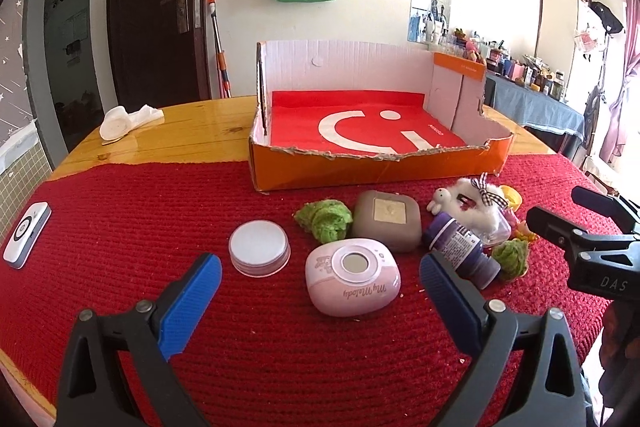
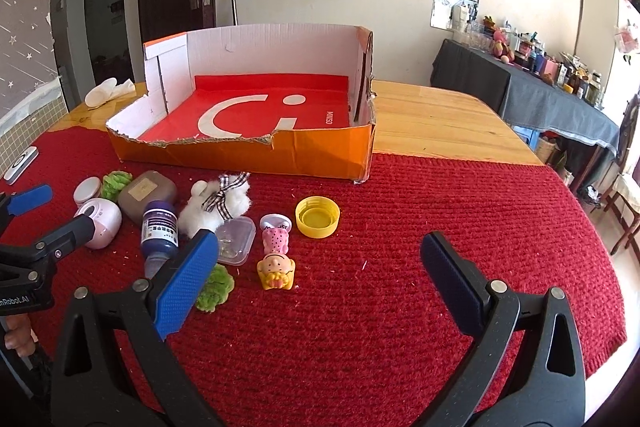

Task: Organize objects
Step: 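Move the right gripper to the pink-yellow doll figurine while the left gripper approaches the pink round case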

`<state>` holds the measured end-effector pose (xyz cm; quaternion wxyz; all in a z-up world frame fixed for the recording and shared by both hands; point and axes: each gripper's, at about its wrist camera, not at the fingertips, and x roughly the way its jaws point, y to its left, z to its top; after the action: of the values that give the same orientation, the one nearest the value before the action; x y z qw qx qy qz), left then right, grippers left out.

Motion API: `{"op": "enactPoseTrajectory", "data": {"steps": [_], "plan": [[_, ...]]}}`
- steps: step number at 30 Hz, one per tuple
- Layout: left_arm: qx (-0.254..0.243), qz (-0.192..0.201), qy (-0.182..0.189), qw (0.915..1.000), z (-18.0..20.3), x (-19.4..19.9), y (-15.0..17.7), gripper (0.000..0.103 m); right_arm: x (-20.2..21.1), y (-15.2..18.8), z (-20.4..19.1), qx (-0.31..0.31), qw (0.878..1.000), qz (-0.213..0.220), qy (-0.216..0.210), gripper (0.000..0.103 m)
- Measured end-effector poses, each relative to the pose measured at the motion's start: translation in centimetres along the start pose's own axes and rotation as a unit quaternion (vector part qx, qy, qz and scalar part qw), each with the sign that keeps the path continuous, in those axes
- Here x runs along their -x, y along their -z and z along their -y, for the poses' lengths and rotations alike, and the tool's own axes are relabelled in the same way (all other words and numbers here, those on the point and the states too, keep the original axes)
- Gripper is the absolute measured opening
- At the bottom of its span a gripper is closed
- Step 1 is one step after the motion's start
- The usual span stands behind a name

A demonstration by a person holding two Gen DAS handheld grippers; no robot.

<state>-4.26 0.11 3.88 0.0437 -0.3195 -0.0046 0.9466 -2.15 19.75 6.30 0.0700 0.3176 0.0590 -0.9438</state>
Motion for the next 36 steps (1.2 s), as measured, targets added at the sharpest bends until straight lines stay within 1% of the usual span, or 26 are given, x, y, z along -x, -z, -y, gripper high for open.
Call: {"op": "enactPoseTrajectory", "data": {"steps": [3, 5, 9, 11, 16, 21, 26, 28, 30, 31, 32, 34, 35, 36], "plan": [[0.005, -0.016, 0.004, 0.9999, -0.2, -0.7, -0.2, 0.097, -0.7, -0.1, -0.3, 0.009, 1.000, -0.012, 0.000, 0.100], [0.008, -0.024, 0.006, 0.9997, -0.3, -1.0, -0.2, 0.094, -1.1, -0.1, -0.4, 0.015, 1.000, -0.019, 0.001, 0.097], [0.007, -0.037, 0.008, 0.9993, -0.3, -1.5, -0.1, 0.090, -2.0, -0.1, -0.3, 0.015, 0.999, -0.038, -0.004, 0.087], [0.004, -0.045, 0.008, 0.9990, -0.2, -1.9, -0.2, 0.088, -2.2, -0.2, -0.2, 0.011, 0.999, -0.040, -0.010, 0.085], [0.004, -0.057, 0.015, 0.9983, -0.1, -2.3, -0.2, 0.083, -2.4, -0.4, -0.2, 0.016, 0.999, -0.044, -0.016, 0.071], [0.009, -0.069, 0.023, 0.9973, -0.2, -2.7, -0.2, 0.081, -2.4, -0.4, 0.1, 0.009, 0.999, -0.047, -0.019, 0.069], [0.007, -0.070, 0.022, 0.9973, -0.1, -2.7, -0.2, 0.081, -2.8, 0.0, 0.1, 0.009, 0.998, -0.059, -0.022, 0.064], [0.006, -0.072, 0.022, 0.9972, -0.1, -2.8, -0.2, 0.079, -3.0, 0.1, 0.0, 0.009, 0.998, -0.063, -0.024, 0.062], [0.004, -0.074, 0.023, 0.9970, 0.0, -2.8, -0.3, 0.077, -3.2, 0.2, -0.2, 0.011, 0.997, -0.067, -0.028, 0.055], [0.003, -0.074, 0.026, 0.9969, 0.1, -2.8, -0.3, 0.073, -3.2, 0.2, -0.3, 0.012, 0.997, -0.068, -0.033, 0.051], [0.004, -0.074, 0.033, 0.9967, 0.1, -2.8, -0.4, 0.067, -3.3, 0.2, -0.5, 0.013, 0.997, -0.068, -0.037, 0.048], [0.002, -0.073, 0.045, 0.9963, 0.3, -2.7, -0.4, 0.057, -3.4, 0.2, -0.7, 0.016, 0.996, -0.069, -0.058, 0.030], [0.003, -0.073, 0.049, 0.9962, 0.4, -2.6, -0.4, 0.057, -3.4, 0.2, -0.8, 0.017, 0.995, -0.069, -0.068, 0.027], [0.003, -0.072, 0.057, 0.9958, 0.4, -2.5, -0.3, 0.057, -3.4, 0.2, -0.9, 0.018, 0.995, -0.066, -0.073, 0.021]]}}
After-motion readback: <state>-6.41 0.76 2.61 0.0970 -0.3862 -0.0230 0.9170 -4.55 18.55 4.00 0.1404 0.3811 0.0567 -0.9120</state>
